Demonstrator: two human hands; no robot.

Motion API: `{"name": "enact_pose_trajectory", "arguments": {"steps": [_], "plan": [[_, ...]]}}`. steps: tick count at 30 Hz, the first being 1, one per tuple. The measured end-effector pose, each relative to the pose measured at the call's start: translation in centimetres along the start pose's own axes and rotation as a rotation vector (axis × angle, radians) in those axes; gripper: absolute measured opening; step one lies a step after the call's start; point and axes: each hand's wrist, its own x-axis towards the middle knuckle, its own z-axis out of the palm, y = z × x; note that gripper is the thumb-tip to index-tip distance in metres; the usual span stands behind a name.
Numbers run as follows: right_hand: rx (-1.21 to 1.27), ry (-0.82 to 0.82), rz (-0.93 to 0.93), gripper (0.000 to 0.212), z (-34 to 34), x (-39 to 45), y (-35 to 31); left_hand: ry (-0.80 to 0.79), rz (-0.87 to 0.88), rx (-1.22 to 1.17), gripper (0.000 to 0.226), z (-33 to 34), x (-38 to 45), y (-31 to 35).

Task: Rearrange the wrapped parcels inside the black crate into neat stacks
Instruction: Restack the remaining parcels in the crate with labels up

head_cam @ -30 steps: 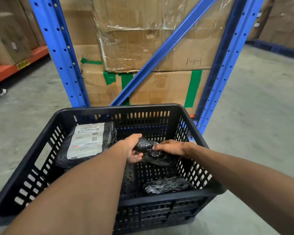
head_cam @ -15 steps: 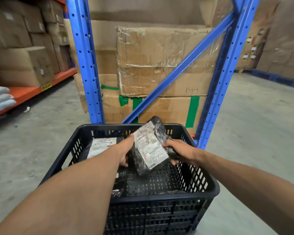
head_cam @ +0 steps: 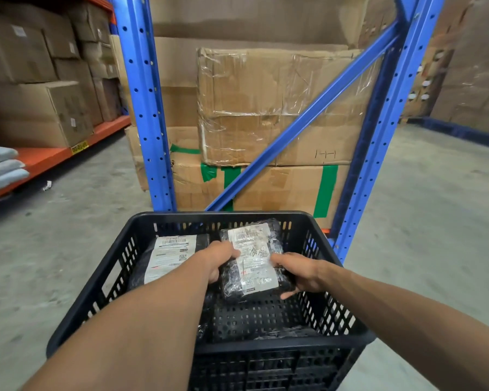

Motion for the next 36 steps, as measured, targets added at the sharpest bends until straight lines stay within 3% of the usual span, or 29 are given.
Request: {"name": "enact_pose_trajectory", "arguments": {"steps": [2, 7, 14, 17, 20, 25, 27, 31, 33, 36], "plan": [[-0.028, 0.047, 0.04, 0.034, 0.2, 1.3, 0.3, 0.016, -0.033, 0.035, 0.049, 0.5, 1.0, -0.7], [-0.065, 0.114, 0.196, 0.018, 0.9, 4.7, 1.3, 0.073, -0.103, 0.153, 0.053, 2.3, 4.5, -3.5], [-0.101, 0.203, 0.351, 0.007, 0.7, 8.0, 3.8, 0.025, -0.124, 0.297, 0.065, 4.7, 7.4, -5.7], [-0.162, 0.209, 0.357, 0.02, 0.5, 8.9, 4.8, 0.023, -0.141, 0.273, 0.057, 4.9, 8.6, -6.8], [-0.262, 0.142, 0.323, 0.008, 0.9, 9.4, 5.4, 0.056, -0.156, 0.256, 0.057, 5.1, 9.7, -7.8], [-0.31, 0.089, 0.249, 0.015, 1.2, 9.5, 5.7, 0.068, -0.174, 0.202, 0.056, 5.2, 9.9, -8.1], [-0.41, 0.068, 0.236, 0.038, 1.3, 9.1, 5.3, 0.067, -0.139, 0.218, 0.059, 5.4, 9.5, -8.0], [-0.682, 0.108, 0.145, 0.061, 1.7, 7.8, 3.3, 0.102, -0.033, 0.357, 0.062, 5.8, 8.7, -7.2], [-0.836, 0.089, 0.147, 0.064, 2.1, 7.0, 2.6, 0.102, -0.02, 0.46, 0.051, 5.9, 8.1, -6.7], [-1.051, -0.02, 0.224, 0.053, 2.8, 4.5, 1.7, -0.074, -0.102, 0.488, 0.047, 5.7, 5.9, -6.6]]}}
